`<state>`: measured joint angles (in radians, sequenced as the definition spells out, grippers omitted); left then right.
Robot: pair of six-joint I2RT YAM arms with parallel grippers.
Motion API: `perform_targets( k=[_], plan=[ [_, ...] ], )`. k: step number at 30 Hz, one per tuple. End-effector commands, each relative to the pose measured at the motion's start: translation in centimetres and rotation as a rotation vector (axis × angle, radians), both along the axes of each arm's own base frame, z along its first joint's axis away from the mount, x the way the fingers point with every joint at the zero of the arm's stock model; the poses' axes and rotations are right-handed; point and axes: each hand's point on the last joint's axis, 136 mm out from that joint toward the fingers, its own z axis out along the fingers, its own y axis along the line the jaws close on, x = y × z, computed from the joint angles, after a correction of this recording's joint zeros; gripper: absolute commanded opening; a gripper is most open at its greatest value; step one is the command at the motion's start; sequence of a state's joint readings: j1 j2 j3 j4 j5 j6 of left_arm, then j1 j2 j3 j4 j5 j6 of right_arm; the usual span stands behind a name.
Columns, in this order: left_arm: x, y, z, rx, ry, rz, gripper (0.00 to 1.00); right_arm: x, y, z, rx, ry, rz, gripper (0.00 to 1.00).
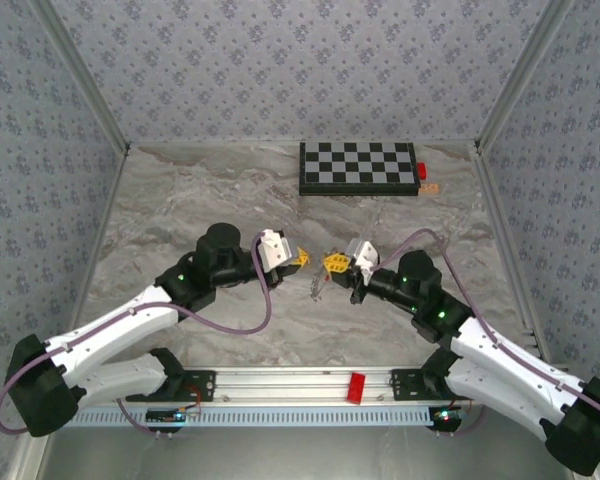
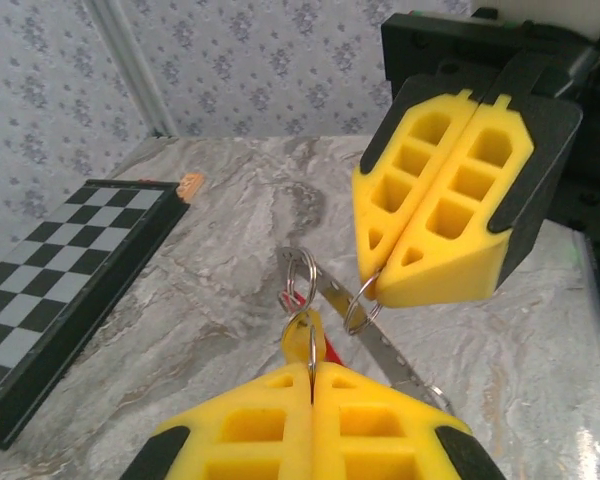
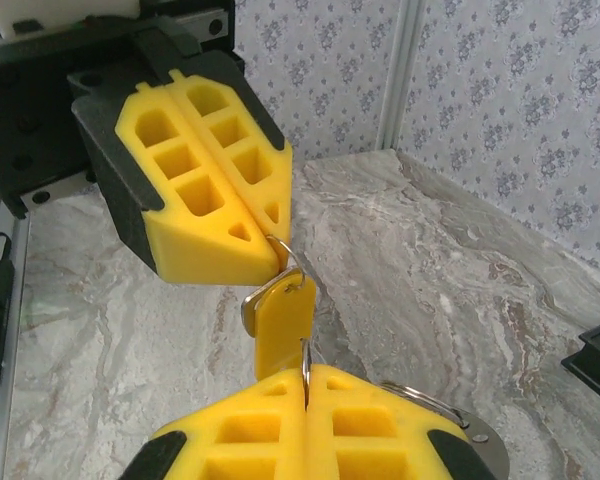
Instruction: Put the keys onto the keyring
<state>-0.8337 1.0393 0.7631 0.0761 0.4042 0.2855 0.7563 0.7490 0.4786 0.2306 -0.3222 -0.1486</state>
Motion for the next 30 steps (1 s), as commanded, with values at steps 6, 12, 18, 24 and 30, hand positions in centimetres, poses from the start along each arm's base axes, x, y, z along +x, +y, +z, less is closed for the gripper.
perform_targets(
  k=[6,12,18,24,30],
  plan=[
    [-1.2,-0.6,-0.5,-0.007,0.077,-0.104,0.00,0.3,-0.1,2.0,-0.024,-0.113,-0.043,0.00],
    [-1.1,-0.6,-0.8,-0.007,0.081,-0.105,0.00,-0.3,0.1,1.7,-0.046,-0.146,-0.038,0.00],
    [-1.0,-0.7,-1.0,-0.020,0.094,-0.090,0.00,-1.0,0.2,1.7,-0.056,-0.160,-0.021,0.00],
    [-1.3,-0.8,-1.0,-0.027,0.096,-0.106,0.00,-1.4,0.3,1.7,-0.060,-0.169,-0.015,0.00],
    [-1.4,-0.8,-0.9,-0.027,0.098,-0.118,0.00,-1.4,0.3,1.8,-0.059,-0.174,-0.022,0.00]
  ],
)
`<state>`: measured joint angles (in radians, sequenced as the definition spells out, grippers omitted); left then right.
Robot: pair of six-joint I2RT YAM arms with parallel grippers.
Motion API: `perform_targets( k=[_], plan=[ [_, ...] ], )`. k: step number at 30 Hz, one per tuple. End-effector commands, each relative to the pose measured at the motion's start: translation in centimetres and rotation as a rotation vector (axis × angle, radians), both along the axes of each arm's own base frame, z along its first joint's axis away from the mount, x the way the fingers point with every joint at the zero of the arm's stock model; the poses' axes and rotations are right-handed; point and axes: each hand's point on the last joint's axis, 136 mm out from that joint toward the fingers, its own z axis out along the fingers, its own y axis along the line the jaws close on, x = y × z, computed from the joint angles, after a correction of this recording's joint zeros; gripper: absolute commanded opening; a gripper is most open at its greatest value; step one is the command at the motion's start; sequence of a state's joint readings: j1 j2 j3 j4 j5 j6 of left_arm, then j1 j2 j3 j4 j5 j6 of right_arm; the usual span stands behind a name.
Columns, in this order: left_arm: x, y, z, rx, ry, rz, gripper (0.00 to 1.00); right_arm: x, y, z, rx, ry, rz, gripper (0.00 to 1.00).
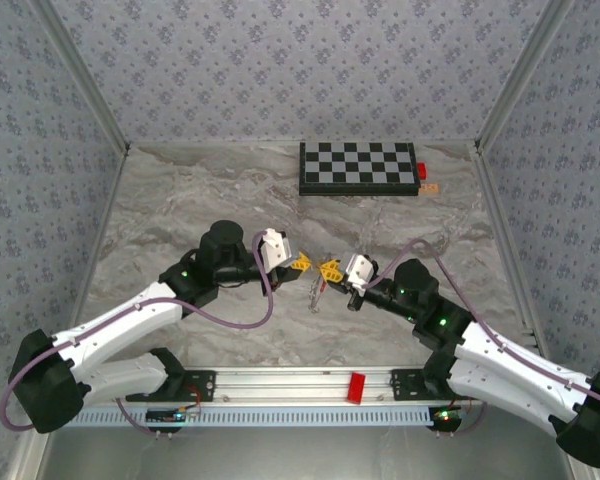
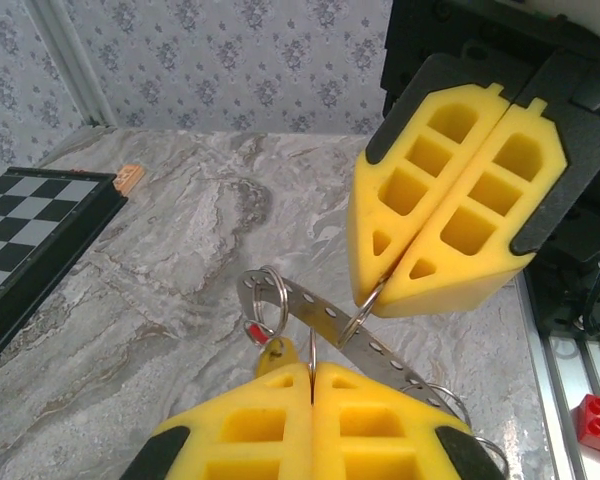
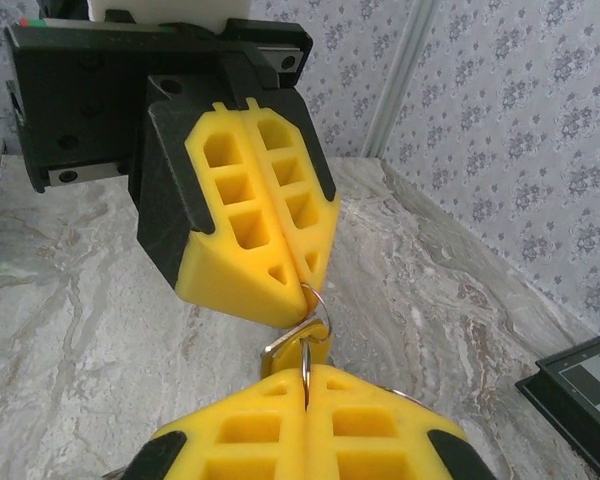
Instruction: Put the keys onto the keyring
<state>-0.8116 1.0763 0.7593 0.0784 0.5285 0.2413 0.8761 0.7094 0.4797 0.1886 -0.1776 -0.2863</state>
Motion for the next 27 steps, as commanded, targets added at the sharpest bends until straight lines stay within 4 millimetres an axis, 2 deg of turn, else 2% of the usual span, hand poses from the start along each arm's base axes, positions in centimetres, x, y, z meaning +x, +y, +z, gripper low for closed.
perform_targets(
  k=[1,9,27],
  plan=[
    [-0.46,-0.26,0.14,-0.017,0.004,-0.033,0.00,0.08,-0.25,1.72,0.022,-0.044,-0.016,0.00],
    [-0.68,-0.35,-0.10,-0.011,0.010,-0.043,0.00,0.16,-0.48,1.96,0.034,-0.051,-0.029,0.00],
    [-1.04,-0.43,0.01,-0.007,0.006,-0.055,0.00,0.29,-0.10,1.13,-0.001,0.005,-0.025,0.00]
  ],
)
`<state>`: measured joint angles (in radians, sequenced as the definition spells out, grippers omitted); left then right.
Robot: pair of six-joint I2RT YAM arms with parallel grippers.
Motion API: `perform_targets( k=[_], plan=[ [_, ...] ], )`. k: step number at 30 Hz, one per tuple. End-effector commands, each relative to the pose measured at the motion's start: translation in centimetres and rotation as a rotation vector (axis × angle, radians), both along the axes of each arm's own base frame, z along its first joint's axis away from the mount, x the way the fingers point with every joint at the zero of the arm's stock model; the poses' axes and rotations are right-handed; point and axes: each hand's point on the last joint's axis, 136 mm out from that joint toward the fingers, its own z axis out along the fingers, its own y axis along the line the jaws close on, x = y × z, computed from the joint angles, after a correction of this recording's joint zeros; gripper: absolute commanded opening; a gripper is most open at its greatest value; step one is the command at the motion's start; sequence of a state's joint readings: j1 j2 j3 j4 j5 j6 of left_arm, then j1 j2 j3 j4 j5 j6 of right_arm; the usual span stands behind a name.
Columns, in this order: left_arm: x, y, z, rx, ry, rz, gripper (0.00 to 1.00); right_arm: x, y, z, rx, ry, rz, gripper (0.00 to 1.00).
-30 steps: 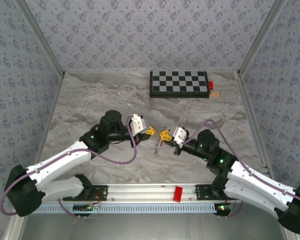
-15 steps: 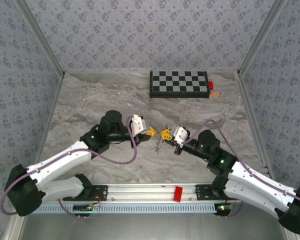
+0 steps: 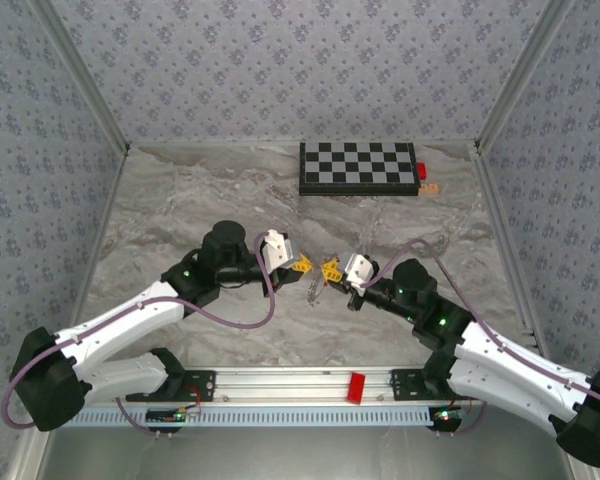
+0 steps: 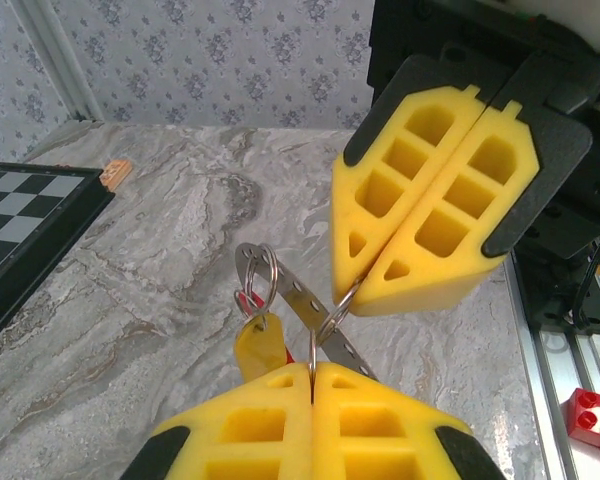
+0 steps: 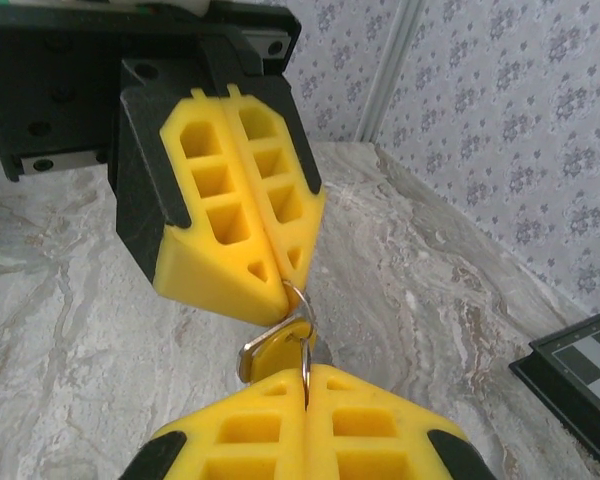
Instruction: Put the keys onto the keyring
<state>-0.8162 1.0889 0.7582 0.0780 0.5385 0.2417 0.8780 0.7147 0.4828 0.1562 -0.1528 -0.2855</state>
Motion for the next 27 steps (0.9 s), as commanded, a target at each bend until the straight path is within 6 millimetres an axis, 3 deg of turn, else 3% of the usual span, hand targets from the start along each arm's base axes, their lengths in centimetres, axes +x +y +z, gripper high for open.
perform_targets(
  k=[1,27],
  plan=[
    [-0.91,-0.24,0.38,-0.013,-0.004,-0.044,0.00,0.06,0.09,1.92,0.027,-0.012,-0.005,0.00],
    [-0.92,-0.59,0.10,0.009,0.012,-0.048,0.00,0.51,0.10,1.77,0.006,0.092,-0.035,0.00]
  ],
)
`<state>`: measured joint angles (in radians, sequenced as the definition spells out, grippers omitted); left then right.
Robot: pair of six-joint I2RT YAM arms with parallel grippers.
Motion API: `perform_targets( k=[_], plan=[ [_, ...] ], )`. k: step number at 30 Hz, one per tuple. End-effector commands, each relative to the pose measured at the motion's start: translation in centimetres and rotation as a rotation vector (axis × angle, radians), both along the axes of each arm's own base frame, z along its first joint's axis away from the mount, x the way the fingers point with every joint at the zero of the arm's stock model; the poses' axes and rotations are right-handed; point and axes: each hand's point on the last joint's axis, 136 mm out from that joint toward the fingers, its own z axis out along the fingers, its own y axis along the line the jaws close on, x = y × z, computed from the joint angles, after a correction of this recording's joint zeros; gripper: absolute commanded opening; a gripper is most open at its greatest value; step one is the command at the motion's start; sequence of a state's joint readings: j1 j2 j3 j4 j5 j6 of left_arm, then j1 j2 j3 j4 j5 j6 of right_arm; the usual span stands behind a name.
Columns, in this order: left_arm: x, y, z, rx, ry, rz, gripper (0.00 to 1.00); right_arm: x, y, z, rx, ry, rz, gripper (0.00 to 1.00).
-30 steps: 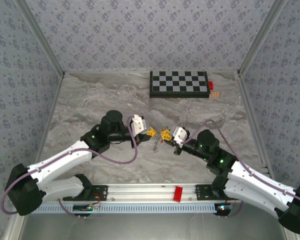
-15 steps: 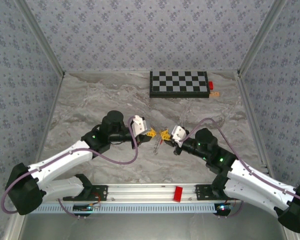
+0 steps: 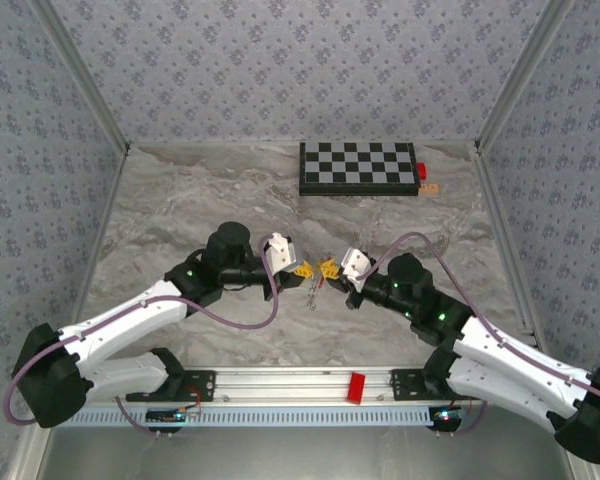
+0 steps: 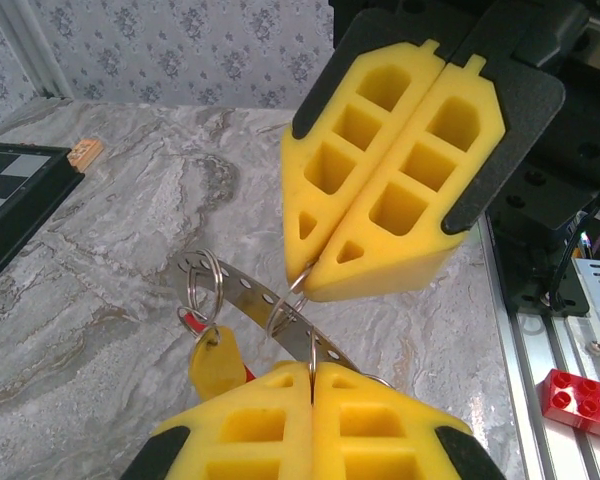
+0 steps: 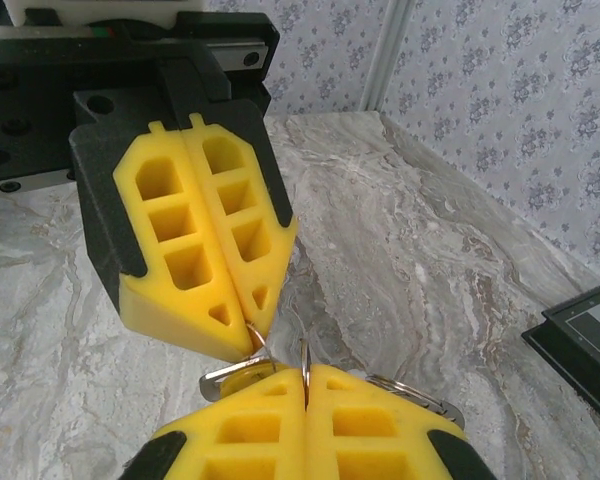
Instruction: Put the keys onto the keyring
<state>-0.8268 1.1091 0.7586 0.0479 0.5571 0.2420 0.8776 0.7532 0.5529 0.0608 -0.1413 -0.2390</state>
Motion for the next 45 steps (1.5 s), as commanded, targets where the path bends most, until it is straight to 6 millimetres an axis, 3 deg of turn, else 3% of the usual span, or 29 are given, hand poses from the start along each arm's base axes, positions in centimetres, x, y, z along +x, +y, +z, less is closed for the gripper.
perform_targets(
  k=[1,12,45],
  plan=[
    [-0.2,-0.2,1.3,-0.023,-0.027,-0.015,0.00,0.1,-0.2,1.7,0.029,0.026,-0.021,0.00],
    [0.9,0.1,1.7,-0.033,-0.053,0.051,0.00,0.2,-0.4,1.3,0.007,0.063,-0.030,0.00],
    [0.9,-0.1,1.8,-0.031,-0.050,0.041,0.00,0.2,0.2,0.8,-0.007,0.090,-0.009,0.00]
  ],
)
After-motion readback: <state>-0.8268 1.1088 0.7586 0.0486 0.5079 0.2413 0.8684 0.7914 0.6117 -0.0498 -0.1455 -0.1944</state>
